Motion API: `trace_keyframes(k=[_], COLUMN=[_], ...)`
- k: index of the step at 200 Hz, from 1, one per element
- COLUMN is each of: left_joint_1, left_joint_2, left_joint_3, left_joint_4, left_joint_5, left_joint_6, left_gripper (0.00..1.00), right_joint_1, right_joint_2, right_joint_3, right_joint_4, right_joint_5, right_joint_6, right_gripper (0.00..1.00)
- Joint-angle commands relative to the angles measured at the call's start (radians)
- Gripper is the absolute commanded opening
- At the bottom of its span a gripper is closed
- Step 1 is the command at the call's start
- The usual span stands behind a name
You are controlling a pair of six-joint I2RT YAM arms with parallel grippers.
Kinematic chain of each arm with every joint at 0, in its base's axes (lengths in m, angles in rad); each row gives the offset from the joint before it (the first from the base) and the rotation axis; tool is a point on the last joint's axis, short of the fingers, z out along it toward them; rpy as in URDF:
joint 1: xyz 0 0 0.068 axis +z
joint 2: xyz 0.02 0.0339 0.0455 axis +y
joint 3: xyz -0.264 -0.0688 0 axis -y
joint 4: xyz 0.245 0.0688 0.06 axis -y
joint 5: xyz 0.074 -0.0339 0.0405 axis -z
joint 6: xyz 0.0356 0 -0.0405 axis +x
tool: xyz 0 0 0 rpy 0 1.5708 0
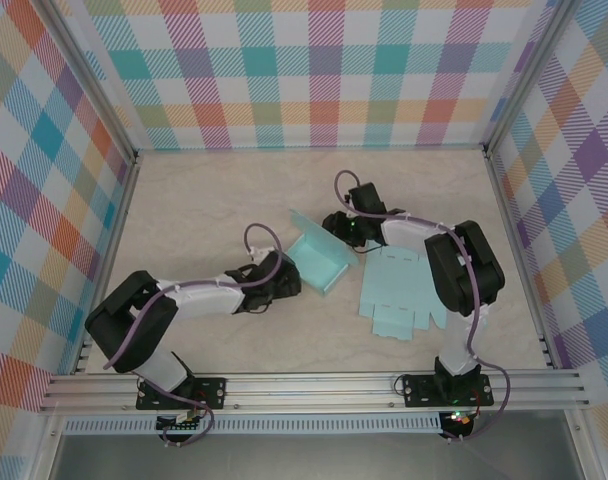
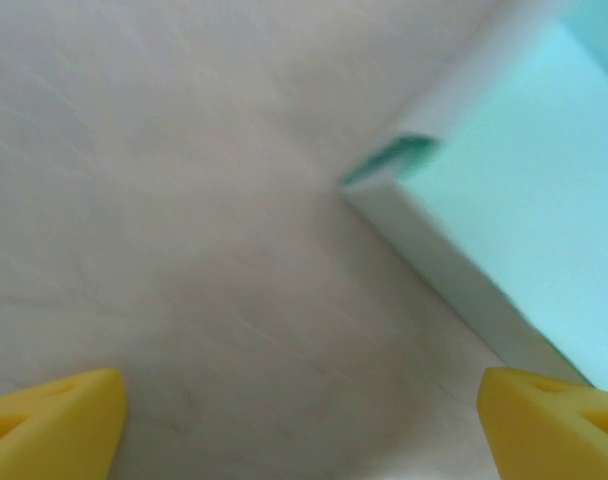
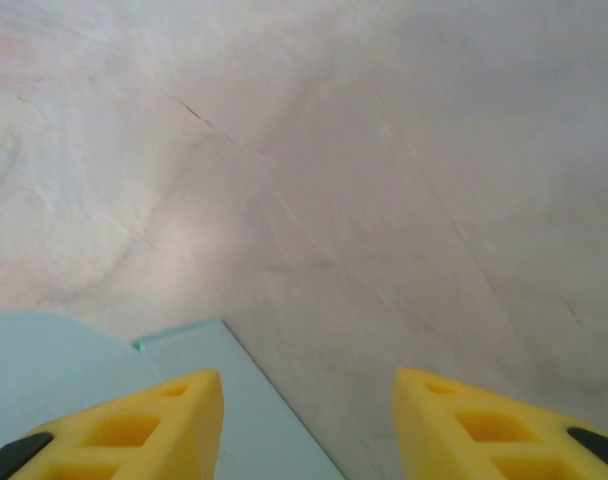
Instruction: Fold the paper box
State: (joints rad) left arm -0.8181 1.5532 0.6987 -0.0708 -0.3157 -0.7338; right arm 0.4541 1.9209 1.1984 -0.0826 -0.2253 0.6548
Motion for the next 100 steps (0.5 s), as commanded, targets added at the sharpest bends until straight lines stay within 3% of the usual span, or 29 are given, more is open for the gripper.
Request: trace_keyframes(k=[1, 30, 65, 81, 100], left_joint_1=[-0.098, -0.130, -0.094, -0.010, 0.112], left_joint_2=[-0.038, -0.151, -0.364, -0.427, -0.450], left_joint_3=[-0.030, -0.088, -0.093, -0.098, -0.115], left_joint_4=[0.059, 0.068, -0.085, -0.094, -0.026], left_joint_5=[-0.116, -0.230, -0.364, -0.299, -0.122], left_joint_6=[-0.135, -0.180, -0.053, 0.020, 0.079], left_gripper=[0.91, 0.90, 0.90, 0.88, 0.86], right_joint_1=[-0.031, -0.074, -0.086, -0.086, -0.086], right_joint_2=[0.010, -0.077, -0.264, -0.361, -0.476], right_joint_3=[0.065, 0.038, -0.065, -0.141, -0.245], right_joint_4=[-0.078, -0.185, -0.307, -0.336, -0.354], right_joint_5=[-0.027, 0.122, 0.300, 0.353, 0.386], right_joint_6=[-0.080, -0.115, -0.138, -0.115, -0.074], right_gripper=[0.48, 0.53, 0.60, 0.64, 0.72])
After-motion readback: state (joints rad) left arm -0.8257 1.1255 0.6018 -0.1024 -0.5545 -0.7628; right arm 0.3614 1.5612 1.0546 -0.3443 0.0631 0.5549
